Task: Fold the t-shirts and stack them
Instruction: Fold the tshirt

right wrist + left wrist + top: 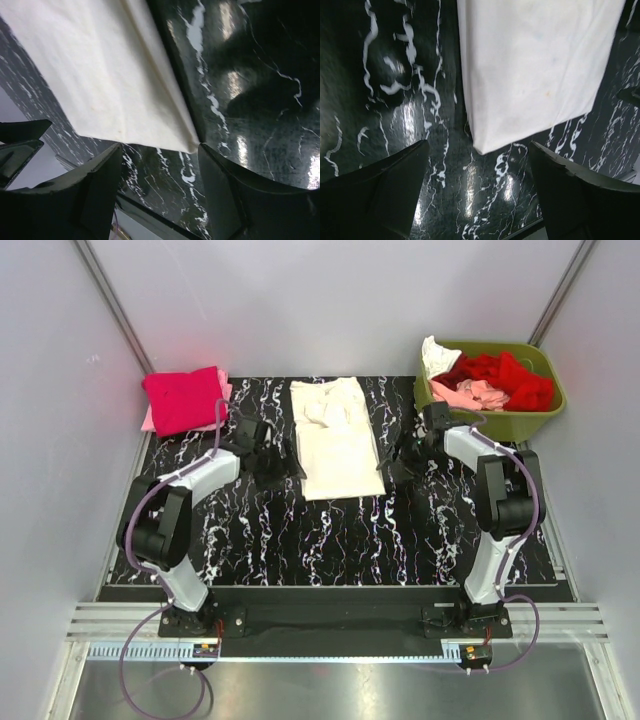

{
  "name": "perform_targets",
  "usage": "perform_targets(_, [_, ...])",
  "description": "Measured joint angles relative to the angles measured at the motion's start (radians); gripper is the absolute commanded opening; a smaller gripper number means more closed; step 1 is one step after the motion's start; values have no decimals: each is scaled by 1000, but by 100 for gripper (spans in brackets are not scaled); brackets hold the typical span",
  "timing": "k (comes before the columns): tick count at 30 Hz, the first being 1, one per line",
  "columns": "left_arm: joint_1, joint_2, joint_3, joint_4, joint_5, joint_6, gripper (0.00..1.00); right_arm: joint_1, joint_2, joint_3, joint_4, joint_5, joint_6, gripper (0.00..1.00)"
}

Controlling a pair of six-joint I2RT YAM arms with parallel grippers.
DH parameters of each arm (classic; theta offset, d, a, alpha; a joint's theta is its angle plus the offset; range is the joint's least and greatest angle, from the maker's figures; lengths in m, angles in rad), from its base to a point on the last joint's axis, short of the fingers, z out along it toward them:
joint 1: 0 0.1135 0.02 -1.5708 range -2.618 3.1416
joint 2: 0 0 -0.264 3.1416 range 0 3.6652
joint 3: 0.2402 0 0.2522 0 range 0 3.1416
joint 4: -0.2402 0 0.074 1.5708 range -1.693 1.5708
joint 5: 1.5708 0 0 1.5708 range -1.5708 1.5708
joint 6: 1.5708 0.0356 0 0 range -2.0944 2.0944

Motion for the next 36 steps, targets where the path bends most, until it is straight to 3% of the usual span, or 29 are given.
perform_targets(6, [-79, -14, -197, 103, 2, -82, 80, -2, -18, -176, 51, -4, -10, 69])
perform_targets(11, [-127, -7, -214, 187, -4, -141, 70, -2, -16, -182, 88, -14, -19, 64])
perform_targets(21, [-167, 37, -227, 278, -34, -201, 45, 0, 11, -182, 134, -33, -24, 41])
perform_targets(23, [-185, 44, -227, 287, -41, -212, 39, 5, 19, -182, 140, -39, -26, 32])
perform_targets(26, [-200, 61, -227, 298, -50, -222, 21, 14, 29, -185, 154, -49, -28, 20])
perform_targets(27, [-202, 67, -226, 301, -50, -225, 11, 17, 31, -188, 158, -48, -29, 17])
perform_targets(29, [-207, 72, -217, 298, -54, -226, 1, 18, 33, -193, 164, -51, -29, 9])
perform_targets(36, [-280, 60, -173, 203, -144, -204, 0, 18, -15, -248, 183, -48, -13, 0])
